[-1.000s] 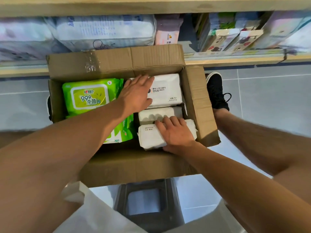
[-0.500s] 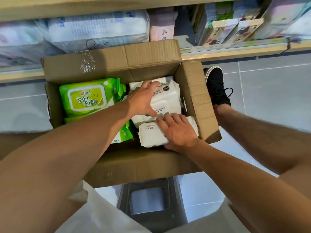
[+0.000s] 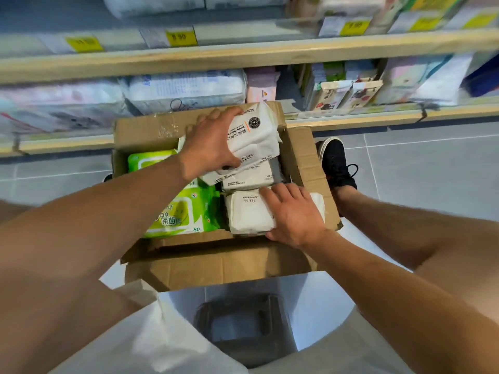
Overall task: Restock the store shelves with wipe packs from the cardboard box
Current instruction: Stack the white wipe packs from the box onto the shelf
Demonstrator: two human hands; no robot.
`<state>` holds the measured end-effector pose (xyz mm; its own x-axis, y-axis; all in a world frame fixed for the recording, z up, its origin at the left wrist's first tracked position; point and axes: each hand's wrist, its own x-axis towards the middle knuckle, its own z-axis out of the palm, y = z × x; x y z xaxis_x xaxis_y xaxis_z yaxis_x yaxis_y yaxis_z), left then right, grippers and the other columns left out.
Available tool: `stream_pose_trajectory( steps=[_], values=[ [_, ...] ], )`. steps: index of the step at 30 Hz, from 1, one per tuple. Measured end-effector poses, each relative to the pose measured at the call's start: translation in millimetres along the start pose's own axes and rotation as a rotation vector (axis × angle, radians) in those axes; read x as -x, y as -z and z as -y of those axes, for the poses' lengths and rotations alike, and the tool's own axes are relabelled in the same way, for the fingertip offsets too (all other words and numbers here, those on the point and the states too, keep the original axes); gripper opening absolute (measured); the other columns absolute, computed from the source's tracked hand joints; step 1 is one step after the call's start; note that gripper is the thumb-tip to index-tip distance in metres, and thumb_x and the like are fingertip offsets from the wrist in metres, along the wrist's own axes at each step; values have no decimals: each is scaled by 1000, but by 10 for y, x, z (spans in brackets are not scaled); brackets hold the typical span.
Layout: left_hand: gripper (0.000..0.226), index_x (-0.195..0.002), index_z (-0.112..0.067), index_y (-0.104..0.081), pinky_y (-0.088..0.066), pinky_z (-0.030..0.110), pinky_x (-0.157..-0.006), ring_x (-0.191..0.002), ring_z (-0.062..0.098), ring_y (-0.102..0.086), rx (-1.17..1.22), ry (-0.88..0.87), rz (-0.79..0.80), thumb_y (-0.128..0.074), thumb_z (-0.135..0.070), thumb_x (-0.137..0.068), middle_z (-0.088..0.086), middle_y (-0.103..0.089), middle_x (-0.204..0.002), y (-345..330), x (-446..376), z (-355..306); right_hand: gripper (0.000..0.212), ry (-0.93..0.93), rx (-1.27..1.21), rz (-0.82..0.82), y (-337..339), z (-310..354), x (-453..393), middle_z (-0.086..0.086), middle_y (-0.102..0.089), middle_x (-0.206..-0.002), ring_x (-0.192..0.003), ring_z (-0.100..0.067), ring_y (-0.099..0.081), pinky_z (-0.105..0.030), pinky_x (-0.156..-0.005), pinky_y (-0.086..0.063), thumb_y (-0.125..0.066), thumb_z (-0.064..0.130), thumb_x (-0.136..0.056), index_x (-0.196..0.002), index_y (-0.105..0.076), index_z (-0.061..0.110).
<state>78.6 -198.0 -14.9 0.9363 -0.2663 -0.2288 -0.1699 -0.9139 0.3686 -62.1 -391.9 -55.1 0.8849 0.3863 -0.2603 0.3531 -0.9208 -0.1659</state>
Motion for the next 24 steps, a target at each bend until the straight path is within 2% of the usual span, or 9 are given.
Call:
stream_pose_trajectory(
  steps=[4, 9, 15, 18, 24],
  values=[
    [104, -139, -37, -31, -37, 48, -96, -119, 33, -42, -69, -5, -104, -85, -37, -50, 5, -47, -131, 556, 205, 31, 94, -47, 11, -84, 330, 83, -3, -7, -45, -129, -118, -32, -40, -41, -100, -30, -73, 50, -67, -145, -31, 19],
    [107, -140, -36, -31, -36, 50, -97, -122, 32, -41, -42, 61, -236, -87, -37, -49, 4, -46, -134, 1055, 440, 216, 92, -96, 19, -208, 793, 118, -151, -7, -42, -132, -121, -31, -38, -43, -102, -29, -73, 53, -68, -144, -31, 21],
    [110, -136, -38, -32, -42, 52, -95, -118, 34, -44, 32, 170, -340, -88, -38, -41, 7, -50, -130, 1329, 539, 527, 94, -132, 55, -331, 1350, 90, -453, -6, -43, -130, -117, -30, -39, -42, -98, -32, -76, 53, -68, -144, -31, 21],
    [108, -134, -38, -34, -43, 51, -92, -116, 35, -46, 46, 218, -376, -89, -38, -42, 6, -52, -127, 1438, 498, 582, 95, -155, 54, -401, 1589, 65, -659, -6, -44, -131, -118, -30, -40, -43, -100, -32, -78, 51, -67, -144, -31, 23],
    [105, -134, -37, -35, -43, 51, -91, -113, 33, -48, 120, 232, -414, -89, -37, -44, 5, -54, -121, 1600, 274, 711, 93, -181, 66, -519, 2066, 7, -1183, -7, -46, -132, -118, -32, -40, -43, -98, -33, -79, 48, -66, -143, -34, 22]
  ],
)
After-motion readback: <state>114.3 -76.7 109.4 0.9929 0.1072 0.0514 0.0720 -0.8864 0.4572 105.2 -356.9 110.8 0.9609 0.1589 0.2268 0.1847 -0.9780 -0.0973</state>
